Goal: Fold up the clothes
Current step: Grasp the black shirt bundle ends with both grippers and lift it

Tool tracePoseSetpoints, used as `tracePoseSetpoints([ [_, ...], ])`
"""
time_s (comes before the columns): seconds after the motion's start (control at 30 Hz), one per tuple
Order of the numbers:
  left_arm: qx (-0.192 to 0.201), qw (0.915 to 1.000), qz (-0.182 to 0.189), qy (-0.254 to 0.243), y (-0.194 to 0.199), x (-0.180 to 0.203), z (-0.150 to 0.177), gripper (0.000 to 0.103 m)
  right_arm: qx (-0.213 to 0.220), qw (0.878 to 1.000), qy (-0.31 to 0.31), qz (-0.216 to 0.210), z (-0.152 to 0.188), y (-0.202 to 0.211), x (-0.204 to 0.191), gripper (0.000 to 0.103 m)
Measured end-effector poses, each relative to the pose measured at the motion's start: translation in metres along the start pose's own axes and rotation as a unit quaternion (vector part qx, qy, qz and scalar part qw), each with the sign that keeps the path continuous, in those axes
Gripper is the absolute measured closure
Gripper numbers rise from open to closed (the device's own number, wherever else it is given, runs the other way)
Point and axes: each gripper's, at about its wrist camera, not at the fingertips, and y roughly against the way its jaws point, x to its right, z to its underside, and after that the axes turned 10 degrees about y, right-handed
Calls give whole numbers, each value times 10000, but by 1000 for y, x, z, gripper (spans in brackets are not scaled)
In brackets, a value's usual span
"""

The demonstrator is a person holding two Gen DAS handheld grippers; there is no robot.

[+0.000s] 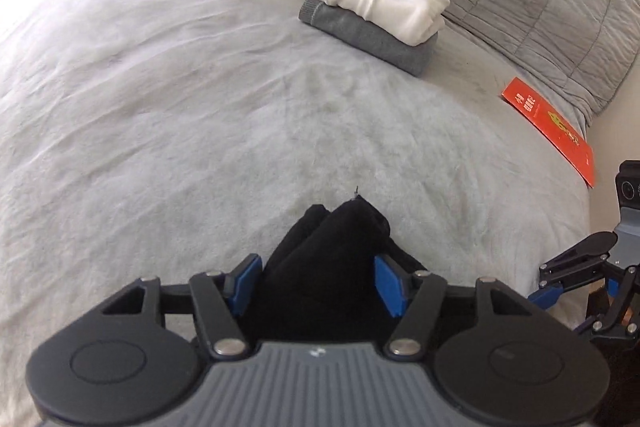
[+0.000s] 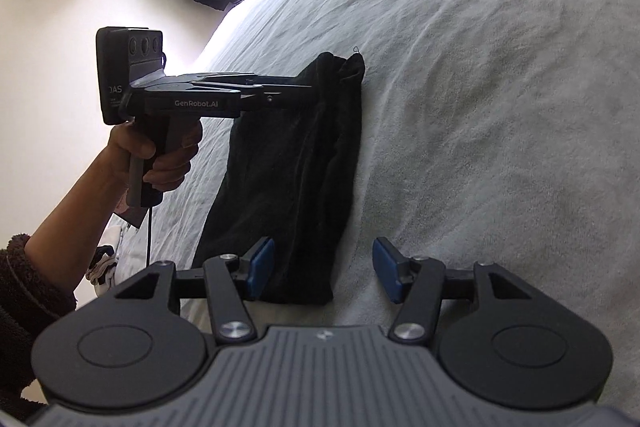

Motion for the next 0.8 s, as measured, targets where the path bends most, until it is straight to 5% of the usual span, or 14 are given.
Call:
tracePoseSetpoints([
  [0.23, -196, 9980, 512, 321, -9, -14, -10, 45, -29, 9981, -365, -487, 0, -8, 8, 44],
  [0.37, -182, 9945, 735, 730, -12, -19, -7, 73, -45, 9976, -359, -590, 0, -14, 4, 45],
  [0.5, 90, 9836, 987, 1506, -12, -30, 7, 83, -54, 9970, -479, -611, 2, -24, 0, 46],
  [0.57, 313, 9768, 1025, 1856, -8, -33, 14, 85, -60, 9965, -559, -613, 3, -30, -1, 57],
  [0.63, 538, 9724, 991, 2041, -1, -30, 19, 86, -65, 9961, -638, -614, 5, -35, -2, 89],
  [0.8, 1103, 9640, 996, 2206, 30, -17, 19, 87, 114, 9961, -694, -525, 4, -28, -10, 91],
])
